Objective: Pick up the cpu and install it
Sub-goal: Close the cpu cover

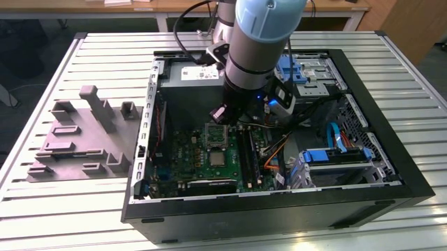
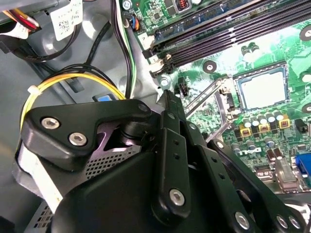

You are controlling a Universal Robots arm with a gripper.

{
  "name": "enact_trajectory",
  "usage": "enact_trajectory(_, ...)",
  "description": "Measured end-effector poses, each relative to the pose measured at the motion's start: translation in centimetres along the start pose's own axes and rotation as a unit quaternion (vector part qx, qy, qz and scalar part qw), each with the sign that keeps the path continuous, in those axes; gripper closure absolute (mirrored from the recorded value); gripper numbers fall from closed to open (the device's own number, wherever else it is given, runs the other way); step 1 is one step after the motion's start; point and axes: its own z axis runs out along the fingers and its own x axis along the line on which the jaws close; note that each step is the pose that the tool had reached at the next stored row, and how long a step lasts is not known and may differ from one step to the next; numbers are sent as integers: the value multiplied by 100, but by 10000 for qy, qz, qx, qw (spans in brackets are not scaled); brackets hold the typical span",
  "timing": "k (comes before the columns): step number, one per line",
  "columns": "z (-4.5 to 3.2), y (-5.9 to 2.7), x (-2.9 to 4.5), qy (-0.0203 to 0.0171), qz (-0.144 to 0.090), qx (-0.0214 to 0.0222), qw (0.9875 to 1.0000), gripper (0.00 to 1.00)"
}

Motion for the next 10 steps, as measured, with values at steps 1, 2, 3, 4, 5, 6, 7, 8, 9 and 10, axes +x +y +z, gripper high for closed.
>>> enact_trajectory(1,-5,2,1,6,-6,6,10000,89)
enact_trajectory(2,-10,4,1,12,-14,12,10000,89)
enact_trajectory(3,-15,5,1,18,-25,18,10000,89)
enact_trajectory(4,-20,7,1,24,-38,22,10000,89)
enact_trajectory(5,-25,8,1,29,-55,24,10000,89)
enact_trajectory(6,-30,10,0,34,-73,24,10000,89)
enact_trajectory(7,-34,11,0,39,-91,24,9999,89)
enact_trajectory(8,-39,12,0,44,-111,25,9999,89)
enact_trajectory(9,-44,13,1,48,-129,25,9999,89)
enact_trajectory(10,-49,15,1,53,-146,25,9999,89)
